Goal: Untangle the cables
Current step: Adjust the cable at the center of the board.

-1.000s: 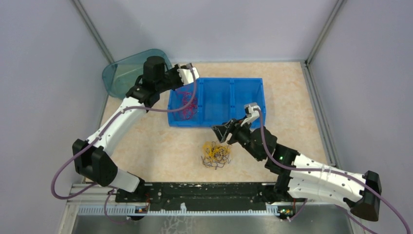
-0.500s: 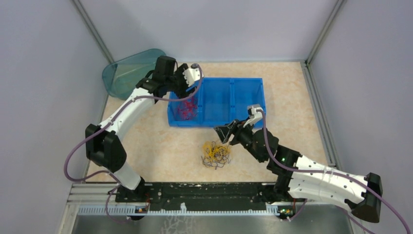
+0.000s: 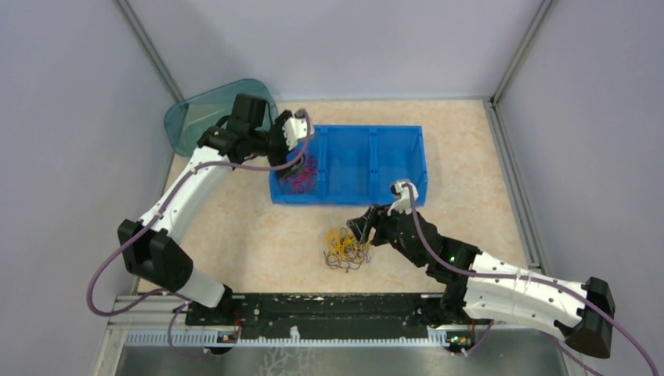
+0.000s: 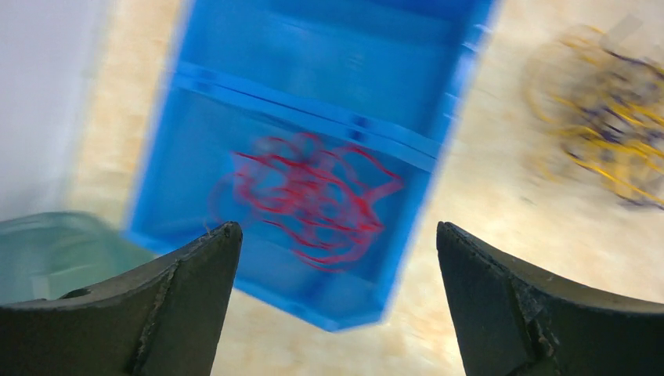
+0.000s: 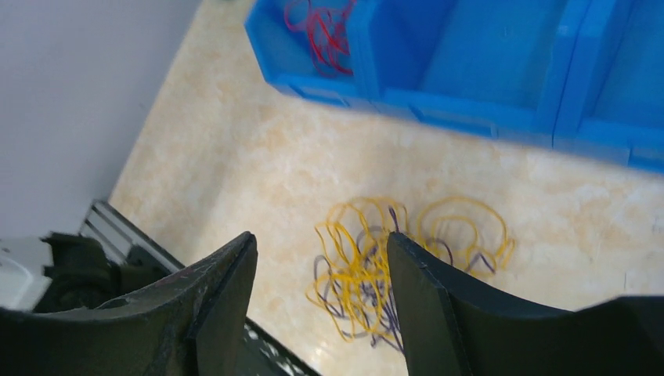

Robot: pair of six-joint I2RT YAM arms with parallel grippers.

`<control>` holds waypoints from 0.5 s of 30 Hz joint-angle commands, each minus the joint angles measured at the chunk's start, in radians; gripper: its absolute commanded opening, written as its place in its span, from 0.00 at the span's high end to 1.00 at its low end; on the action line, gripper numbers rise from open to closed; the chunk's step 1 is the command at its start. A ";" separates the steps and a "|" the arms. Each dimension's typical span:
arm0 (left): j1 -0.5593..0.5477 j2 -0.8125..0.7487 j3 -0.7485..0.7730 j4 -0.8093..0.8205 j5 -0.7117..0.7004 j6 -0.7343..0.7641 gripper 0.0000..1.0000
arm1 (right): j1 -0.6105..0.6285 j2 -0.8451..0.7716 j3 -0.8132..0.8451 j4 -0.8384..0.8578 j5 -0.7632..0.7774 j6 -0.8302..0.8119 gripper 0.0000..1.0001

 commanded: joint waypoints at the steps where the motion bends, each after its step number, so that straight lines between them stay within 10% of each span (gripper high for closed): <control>1: -0.024 -0.154 -0.220 -0.146 0.153 0.064 0.01 | 0.007 -0.012 -0.082 -0.059 -0.108 0.060 0.37; 15: -0.260 -0.119 -0.448 0.009 0.178 -0.168 0.22 | 0.007 -0.082 -0.181 -0.081 -0.068 0.152 0.54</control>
